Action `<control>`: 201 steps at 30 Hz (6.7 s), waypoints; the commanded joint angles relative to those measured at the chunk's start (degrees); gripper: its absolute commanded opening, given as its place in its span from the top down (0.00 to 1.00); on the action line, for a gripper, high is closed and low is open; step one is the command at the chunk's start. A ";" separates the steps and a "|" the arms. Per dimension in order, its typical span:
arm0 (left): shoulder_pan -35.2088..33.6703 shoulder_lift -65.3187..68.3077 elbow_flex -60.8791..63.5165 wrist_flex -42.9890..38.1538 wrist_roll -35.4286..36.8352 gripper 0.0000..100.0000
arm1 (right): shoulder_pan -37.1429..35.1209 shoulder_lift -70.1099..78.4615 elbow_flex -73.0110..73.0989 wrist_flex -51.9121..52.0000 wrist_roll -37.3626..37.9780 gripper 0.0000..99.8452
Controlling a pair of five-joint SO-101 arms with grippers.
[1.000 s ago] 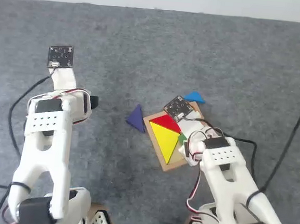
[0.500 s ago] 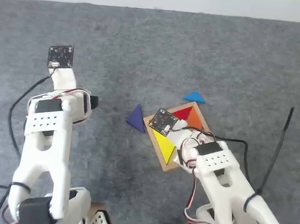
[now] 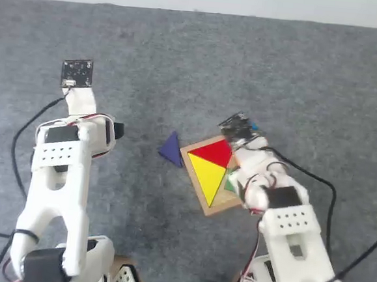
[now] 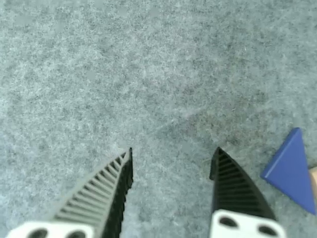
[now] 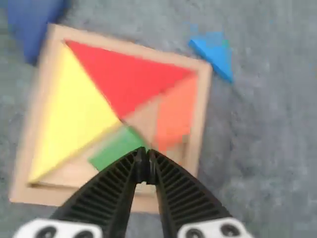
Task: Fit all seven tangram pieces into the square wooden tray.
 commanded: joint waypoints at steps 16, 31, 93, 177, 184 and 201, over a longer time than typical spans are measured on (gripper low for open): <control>1.41 -0.26 -0.48 -1.05 -0.44 0.76 | 4.88 21.67 -8.44 -13.67 -2.81 0.99; 1.49 -0.26 -0.48 -1.05 -0.44 0.76 | 15.16 4.09 -6.51 -4.00 -2.73 0.99; 4.57 -0.26 3.12 -5.45 -0.79 0.76 | 0.04 74.33 -68.66 6.29 7.82 0.76; 4.57 -0.35 3.12 -5.45 -0.79 0.76 | 16.48 97.98 -108.31 31.25 -38.33 0.85; 4.57 -0.35 3.12 -5.45 -0.79 0.76 | 16.48 96.04 -110.33 37.05 -33.76 0.87; 4.31 -0.35 3.03 -5.71 -0.79 0.76 | 11.65 72.04 -108.13 59.30 -26.73 0.88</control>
